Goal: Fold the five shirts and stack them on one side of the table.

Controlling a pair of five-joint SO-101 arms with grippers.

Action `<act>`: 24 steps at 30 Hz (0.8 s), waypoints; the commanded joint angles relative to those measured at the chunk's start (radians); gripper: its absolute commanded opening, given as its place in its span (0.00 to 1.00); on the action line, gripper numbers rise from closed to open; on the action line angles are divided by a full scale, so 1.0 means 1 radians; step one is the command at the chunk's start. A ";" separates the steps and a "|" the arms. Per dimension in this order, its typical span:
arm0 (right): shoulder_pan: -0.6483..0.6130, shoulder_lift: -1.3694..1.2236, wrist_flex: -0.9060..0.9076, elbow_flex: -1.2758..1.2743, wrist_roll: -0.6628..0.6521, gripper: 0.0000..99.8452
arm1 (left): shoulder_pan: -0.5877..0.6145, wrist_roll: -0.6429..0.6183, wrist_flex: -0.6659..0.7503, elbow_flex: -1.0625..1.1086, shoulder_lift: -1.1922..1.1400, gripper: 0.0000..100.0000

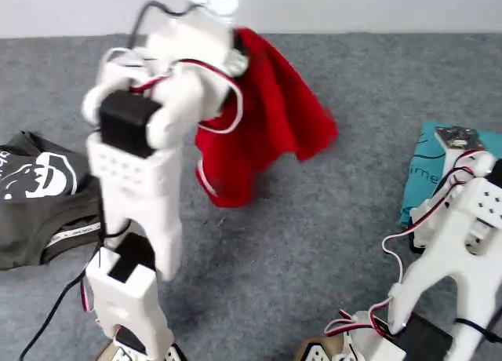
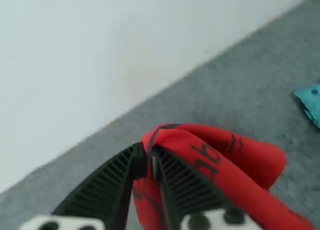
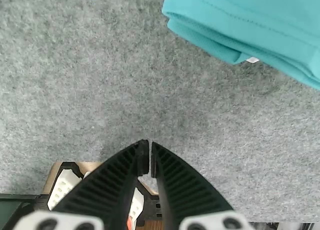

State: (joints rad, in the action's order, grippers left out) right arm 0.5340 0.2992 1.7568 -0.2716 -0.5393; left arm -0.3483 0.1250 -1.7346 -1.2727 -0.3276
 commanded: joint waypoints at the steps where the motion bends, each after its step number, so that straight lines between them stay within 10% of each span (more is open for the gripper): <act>1: -0.005 0.042 0.039 0.003 0.006 0.01 | -0.011 0.034 -0.020 0.194 0.051 0.01; 10: -0.010 0.042 0.038 0.003 0.006 0.01 | 0.144 0.095 0.327 0.889 0.052 0.01; 24: -0.012 0.042 0.038 0.002 0.006 0.01 | 0.611 0.101 0.397 1.013 0.051 0.02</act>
State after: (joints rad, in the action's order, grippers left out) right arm 0.5340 0.2992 1.7568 -0.2716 -0.5393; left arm 0.1688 0.2125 -1.3157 -0.2524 -0.3291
